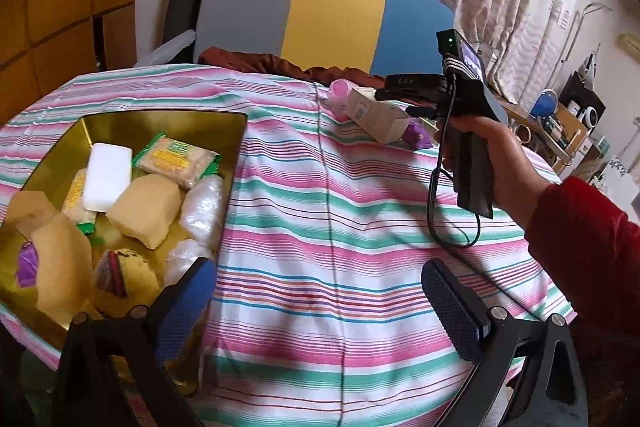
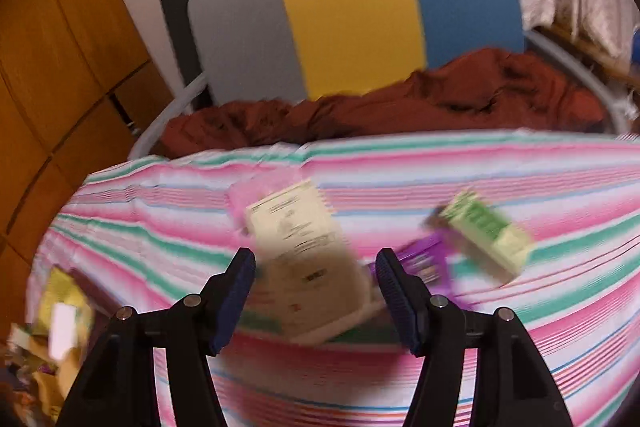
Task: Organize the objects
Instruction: 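Grasp the purple wrapped candy packet with the right tool, then grasp the white cardboard box with the left tool, then carry the white box with the left tool while the right tool carries the candy to the tray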
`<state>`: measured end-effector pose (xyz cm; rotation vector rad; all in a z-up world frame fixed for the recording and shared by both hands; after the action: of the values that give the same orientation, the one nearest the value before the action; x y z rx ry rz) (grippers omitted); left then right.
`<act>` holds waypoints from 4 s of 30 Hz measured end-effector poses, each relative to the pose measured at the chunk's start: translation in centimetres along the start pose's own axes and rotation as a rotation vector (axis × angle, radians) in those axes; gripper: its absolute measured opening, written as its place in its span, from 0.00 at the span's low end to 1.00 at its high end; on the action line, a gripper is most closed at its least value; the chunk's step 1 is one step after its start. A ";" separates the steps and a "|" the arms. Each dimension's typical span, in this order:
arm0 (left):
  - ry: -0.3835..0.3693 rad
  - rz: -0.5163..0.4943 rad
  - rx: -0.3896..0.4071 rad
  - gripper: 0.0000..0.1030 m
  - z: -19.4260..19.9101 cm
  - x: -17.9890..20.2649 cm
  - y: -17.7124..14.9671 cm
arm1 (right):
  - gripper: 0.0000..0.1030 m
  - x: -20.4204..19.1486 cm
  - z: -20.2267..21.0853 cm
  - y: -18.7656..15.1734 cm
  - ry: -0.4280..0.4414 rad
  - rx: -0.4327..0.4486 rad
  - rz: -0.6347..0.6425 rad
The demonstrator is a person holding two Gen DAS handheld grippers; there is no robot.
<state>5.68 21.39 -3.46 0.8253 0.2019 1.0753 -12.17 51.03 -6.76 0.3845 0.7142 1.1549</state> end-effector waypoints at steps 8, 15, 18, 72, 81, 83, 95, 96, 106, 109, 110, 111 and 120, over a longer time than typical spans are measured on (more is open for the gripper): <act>-0.006 0.037 -0.017 1.00 -0.6 -0.1 0.2 | 0.63 0.1 4.7 -6.3 0.002 0.109 -0.034; -0.020 0.022 -0.033 1.00 -1.3 1.1 0.1 | 0.64 6.2 3.9 -3.0 -0.252 0.129 -0.096; -0.019 0.005 -0.033 1.00 -1.3 1.5 0.3 | 0.64 6.7 1.5 -2.0 -0.233 0.077 -0.076; 0.112 -0.225 -0.061 1.00 -22.5 6.5 14.3 | 0.33 8.0 4.9 -8.5 -0.100 0.188 -0.249; 0.042 -0.192 -0.024 0.71 -24.6 5.9 13.1 | 0.34 9.6 4.6 -8.7 -0.070 0.184 -0.328; 0.036 -0.213 -0.005 0.58 -24.2 6.3 13.0 | 0.34 9.7 4.6 -8.7 -0.066 0.185 -0.332; 0.058 -0.264 0.072 0.51 -19.3 7.3 8.4 | 0.33 9.1 5.4 -9.2 -0.103 0.191 -0.307; 0.057 -0.259 0.075 0.51 -18.9 7.3 8.0 | 0.33 8.8 5.5 -9.4 -0.101 0.192 -0.301; 0.013 -0.232 0.125 0.50 -14.1 6.7 4.1 | 0.33 6.1 8.1 -12.3 -0.088 0.215 -0.273; -0.012 -0.223 0.167 0.50 -12.1 6.4 3.5 | 0.33 5.3 8.4 -13.0 -0.085 0.215 -0.257; -0.027 -0.216 0.182 0.50 -11.2 6.3 3.4 | 0.33 5.1 8.5 -13.2 -0.084 0.214 -0.251; -0.036 -0.210 0.191 0.50 -10.6 6.1 3.3 | 0.33 4.7 8.5 -13.4 -0.085 0.213 -0.244; -0.102 -0.095 0.253 0.50 -3.7 1.7 2.3 | 0.33 1.7 9.1 -14.9 -0.075 0.188 -0.170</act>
<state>2.95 25.15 -4.01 1.0846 0.2918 0.9267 4.76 47.75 -9.98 0.5127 0.7764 0.9117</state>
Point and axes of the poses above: each gripper's, at about its wrist camera, not at the fingertips, and z roughly against the way its jaws point, x to its right, y to its top, the point moved 2 cm from there along -z, roughly the way its jaws point, and after that the axes turned 2 degrees about -y, right-handed, at the moved point
